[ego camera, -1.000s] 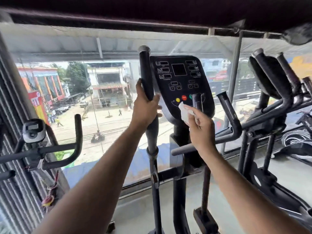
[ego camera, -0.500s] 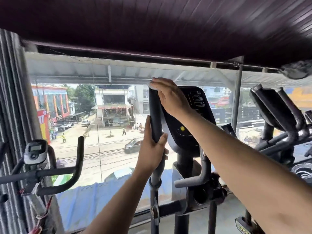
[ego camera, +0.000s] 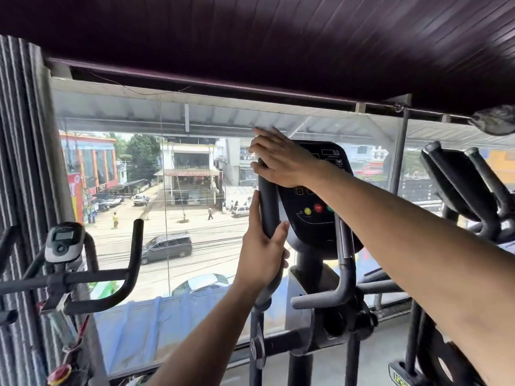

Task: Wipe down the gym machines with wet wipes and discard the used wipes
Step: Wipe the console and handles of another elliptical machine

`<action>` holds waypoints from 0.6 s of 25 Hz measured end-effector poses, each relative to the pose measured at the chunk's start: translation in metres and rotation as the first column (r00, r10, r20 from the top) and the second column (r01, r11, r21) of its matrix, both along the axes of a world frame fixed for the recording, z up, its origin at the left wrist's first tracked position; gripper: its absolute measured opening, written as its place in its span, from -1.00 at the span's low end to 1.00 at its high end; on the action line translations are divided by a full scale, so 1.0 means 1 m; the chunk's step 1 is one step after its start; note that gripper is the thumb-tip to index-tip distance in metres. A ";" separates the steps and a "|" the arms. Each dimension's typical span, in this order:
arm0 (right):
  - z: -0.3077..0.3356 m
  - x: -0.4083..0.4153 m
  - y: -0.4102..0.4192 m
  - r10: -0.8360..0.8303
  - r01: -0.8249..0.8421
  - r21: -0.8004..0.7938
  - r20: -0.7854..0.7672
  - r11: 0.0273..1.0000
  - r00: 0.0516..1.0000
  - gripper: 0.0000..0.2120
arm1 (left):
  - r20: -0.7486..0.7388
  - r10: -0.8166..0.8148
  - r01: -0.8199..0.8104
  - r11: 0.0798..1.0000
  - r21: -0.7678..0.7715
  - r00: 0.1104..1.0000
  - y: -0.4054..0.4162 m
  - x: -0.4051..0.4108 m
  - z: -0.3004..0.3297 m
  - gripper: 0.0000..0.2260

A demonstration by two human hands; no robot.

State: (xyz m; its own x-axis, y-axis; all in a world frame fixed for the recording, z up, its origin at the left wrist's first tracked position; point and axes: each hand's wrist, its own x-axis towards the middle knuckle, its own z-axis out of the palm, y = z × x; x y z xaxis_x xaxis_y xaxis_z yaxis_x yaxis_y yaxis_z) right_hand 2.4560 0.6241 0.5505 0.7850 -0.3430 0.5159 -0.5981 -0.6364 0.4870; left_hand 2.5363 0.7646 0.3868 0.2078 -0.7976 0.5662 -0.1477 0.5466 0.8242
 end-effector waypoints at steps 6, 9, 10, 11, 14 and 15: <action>-0.030 0.003 0.004 0.168 -0.222 0.176 0.280 0.959 0.945 -0.48 | 0.046 -0.010 0.008 0.999 0.043 0.999 0.000 0.001 0.006 -0.36; -0.051 -0.009 -0.004 0.270 -0.345 0.185 0.340 0.920 0.901 -0.47 | -0.050 -0.020 0.025 0.995 0.100 0.999 -0.008 0.005 0.022 -0.38; -0.051 -0.012 -0.006 0.303 -0.369 0.162 0.326 0.915 0.895 -0.48 | -0.084 0.005 0.005 0.993 0.118 0.996 -0.012 0.006 0.028 -0.41; -0.045 -0.013 -0.012 0.329 -0.384 0.136 0.309 0.913 0.892 -0.49 | -0.085 0.051 -0.039 0.990 0.132 0.995 -0.015 0.004 0.034 -0.45; -0.012 -0.003 -0.027 0.272 -0.289 0.053 0.215 0.956 0.938 -0.50 | 0.082 0.263 -0.271 0.957 0.109 0.961 -0.018 -0.006 0.038 -0.56; -0.003 0.002 -0.030 0.252 -0.256 0.001 0.169 0.967 0.953 -0.49 | 0.123 0.294 -0.305 0.948 0.088 0.948 -0.017 -0.008 0.037 -0.57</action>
State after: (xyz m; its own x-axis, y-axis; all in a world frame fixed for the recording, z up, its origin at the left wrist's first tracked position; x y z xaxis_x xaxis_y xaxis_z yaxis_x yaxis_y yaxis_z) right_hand 2.4583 0.5936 0.5474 0.7516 -0.1568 0.6407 -0.4867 -0.7874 0.3783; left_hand 2.5279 0.7475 0.4236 0.3888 -0.7637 0.5153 -0.3817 0.3755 0.8445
